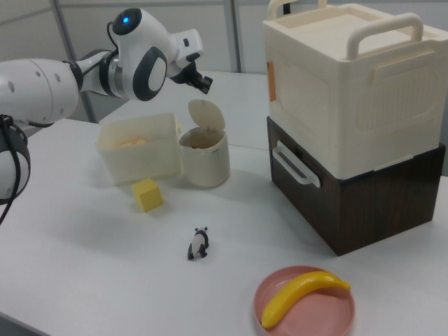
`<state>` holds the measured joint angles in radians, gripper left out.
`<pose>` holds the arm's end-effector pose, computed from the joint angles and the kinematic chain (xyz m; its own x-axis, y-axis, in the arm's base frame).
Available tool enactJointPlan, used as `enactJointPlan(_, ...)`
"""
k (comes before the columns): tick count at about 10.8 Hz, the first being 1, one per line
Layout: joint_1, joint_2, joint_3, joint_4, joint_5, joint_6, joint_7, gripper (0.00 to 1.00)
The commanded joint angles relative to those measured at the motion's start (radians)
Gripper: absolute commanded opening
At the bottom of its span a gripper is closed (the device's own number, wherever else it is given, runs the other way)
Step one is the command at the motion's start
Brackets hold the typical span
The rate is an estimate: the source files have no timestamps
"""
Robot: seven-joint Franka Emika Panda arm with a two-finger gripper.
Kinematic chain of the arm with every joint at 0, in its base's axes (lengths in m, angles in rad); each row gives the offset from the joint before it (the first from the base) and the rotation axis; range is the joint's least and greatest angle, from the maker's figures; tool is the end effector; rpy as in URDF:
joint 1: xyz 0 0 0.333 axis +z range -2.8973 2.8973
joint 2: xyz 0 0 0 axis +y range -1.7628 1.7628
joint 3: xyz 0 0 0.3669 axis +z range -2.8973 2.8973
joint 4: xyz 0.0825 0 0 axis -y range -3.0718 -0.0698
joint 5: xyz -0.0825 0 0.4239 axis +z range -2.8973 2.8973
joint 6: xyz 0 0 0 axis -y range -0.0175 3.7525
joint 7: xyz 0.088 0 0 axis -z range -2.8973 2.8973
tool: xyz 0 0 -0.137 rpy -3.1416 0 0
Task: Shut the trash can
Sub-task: 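Push the raised lid down with the gripper fingers onto the can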
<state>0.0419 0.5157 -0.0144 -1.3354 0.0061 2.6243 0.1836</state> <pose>0.8411 0.0261 0.5370 0.7084 -0.1622 0.6870 -0.1034 -0.9866 -0.1263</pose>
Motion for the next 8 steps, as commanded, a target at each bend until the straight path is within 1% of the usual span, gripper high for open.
enactJointPlan(1,0.010,0.024,-0.015,0.013,0.009,0.016,-0.018,0.00)
enactJointPlan(4,0.010,0.023,-0.015,0.012,-0.005,-0.001,-0.024,0.00)
enactJointPlan(6,0.010,0.021,-0.025,0.012,-0.014,-0.093,-0.053,0.00)
enactJointPlan(8,0.010,0.021,-0.026,0.012,-0.006,-0.180,-0.104,0.00)
